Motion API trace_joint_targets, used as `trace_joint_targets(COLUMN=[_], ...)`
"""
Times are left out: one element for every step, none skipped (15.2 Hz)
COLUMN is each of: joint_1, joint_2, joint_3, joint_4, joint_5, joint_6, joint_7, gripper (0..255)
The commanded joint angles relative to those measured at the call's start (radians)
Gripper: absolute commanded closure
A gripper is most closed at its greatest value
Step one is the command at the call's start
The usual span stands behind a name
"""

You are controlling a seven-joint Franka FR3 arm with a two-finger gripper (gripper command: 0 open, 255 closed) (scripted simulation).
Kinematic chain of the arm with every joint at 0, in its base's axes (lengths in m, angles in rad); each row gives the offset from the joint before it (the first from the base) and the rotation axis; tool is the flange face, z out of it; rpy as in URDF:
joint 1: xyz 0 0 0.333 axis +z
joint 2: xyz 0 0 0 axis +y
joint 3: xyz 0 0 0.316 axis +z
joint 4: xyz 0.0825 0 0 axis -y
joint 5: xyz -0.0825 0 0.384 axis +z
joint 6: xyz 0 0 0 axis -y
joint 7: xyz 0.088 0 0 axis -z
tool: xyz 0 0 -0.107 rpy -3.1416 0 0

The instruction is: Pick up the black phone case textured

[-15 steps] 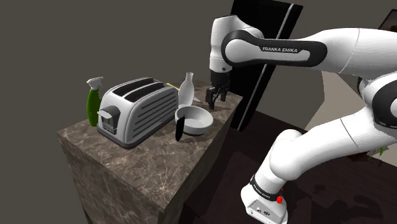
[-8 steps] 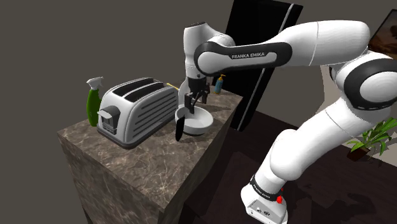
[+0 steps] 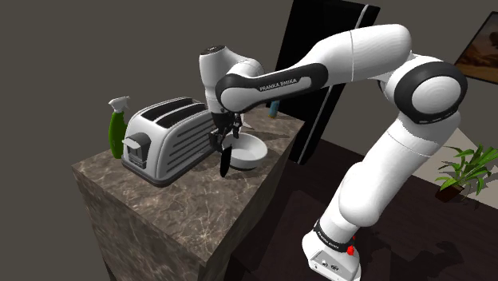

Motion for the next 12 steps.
trace_joint_targets(joint_1=[0.000,0.000,0.000,0.000,-0.001,-0.001,-0.002,-0.002,-0.001,-0.001,-0.001,-0.001], joint_2=[0.010,0.015,0.020,0.025,0.028,0.028,0.028,0.029,0.029,0.029,0.029,0.030], joint_3=[0.001,0.001,0.001,0.002,0.002,0.002,0.001,0.001,0.001,0.001,0.001,0.001], joint_4=[-0.017,-0.026,-0.035,-0.043,-0.047,-0.048,-0.047,-0.046,-0.047,-0.046,-0.046,-0.046], joint_5=[-0.005,-0.007,-0.010,-0.012,-0.013,-0.013,-0.014,-0.014,-0.014,-0.014,-0.014,-0.014], joint_6=[0.026,0.039,0.052,0.065,0.072,0.072,0.073,0.072,0.072,0.072,0.072,0.072], joint_7=[0.008,0.012,0.016,0.019,0.022,0.022,0.020,0.020,0.020,0.021,0.021,0.021], gripper=[0,0,0,0,0,0,255,255,255,255,255,255])
